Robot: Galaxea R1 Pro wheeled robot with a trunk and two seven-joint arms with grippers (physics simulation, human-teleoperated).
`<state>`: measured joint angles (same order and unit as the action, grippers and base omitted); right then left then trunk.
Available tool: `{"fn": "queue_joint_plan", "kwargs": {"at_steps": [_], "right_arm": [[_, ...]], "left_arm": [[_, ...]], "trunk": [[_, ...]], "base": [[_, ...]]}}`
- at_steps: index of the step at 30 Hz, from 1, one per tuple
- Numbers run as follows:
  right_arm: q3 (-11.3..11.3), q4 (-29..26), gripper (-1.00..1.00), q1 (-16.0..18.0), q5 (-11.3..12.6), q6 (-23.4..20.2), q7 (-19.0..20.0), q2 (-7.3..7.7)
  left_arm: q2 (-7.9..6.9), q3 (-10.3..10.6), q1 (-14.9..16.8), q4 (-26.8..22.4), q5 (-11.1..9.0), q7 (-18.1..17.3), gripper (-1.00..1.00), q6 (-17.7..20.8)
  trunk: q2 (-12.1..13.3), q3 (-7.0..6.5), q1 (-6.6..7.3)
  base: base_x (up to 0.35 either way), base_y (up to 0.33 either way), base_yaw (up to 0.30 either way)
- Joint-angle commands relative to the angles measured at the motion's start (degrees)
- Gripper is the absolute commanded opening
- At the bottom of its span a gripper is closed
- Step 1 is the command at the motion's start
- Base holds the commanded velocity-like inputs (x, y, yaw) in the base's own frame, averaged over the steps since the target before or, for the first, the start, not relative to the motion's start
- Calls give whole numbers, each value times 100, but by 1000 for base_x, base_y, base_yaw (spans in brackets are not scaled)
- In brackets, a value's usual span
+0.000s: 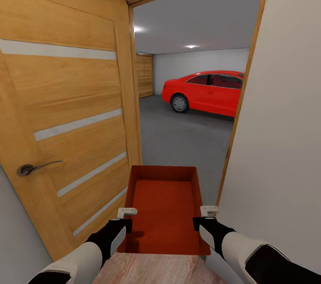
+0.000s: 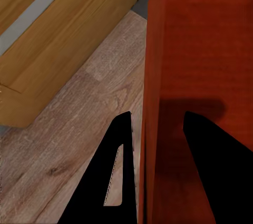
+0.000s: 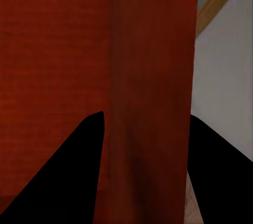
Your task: Move the two storage containers from the living room to the garage. In the garage, place one container on the floor and stack the other container on top of it (either order is fine).
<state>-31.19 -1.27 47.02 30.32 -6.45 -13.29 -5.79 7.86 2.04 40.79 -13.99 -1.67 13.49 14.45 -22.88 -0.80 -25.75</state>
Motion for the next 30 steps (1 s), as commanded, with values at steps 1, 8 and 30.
{"fn": "queue_joint_plan", "kwargs": {"at_steps": [1,8,30], "right_arm": [[-494,-13,-100,1,-62,285,-288,-28],[-494,-13,-100,1,-62,285,-288,-28],[-494,-13,-100,2,-70,284,-288,-36]], "left_arm": [[9,-72,-1,10,13,22,-100,40],[7,-72,-1,10,15,22,-100,40],[13,-72,-1,10,17,30,-100,31]], "trunk": [[-4,2,-3],[-4,2,-3],[-4,2,-3]], "base": [[135,240,-13],[156,273,-2],[86,140,-105]]}}
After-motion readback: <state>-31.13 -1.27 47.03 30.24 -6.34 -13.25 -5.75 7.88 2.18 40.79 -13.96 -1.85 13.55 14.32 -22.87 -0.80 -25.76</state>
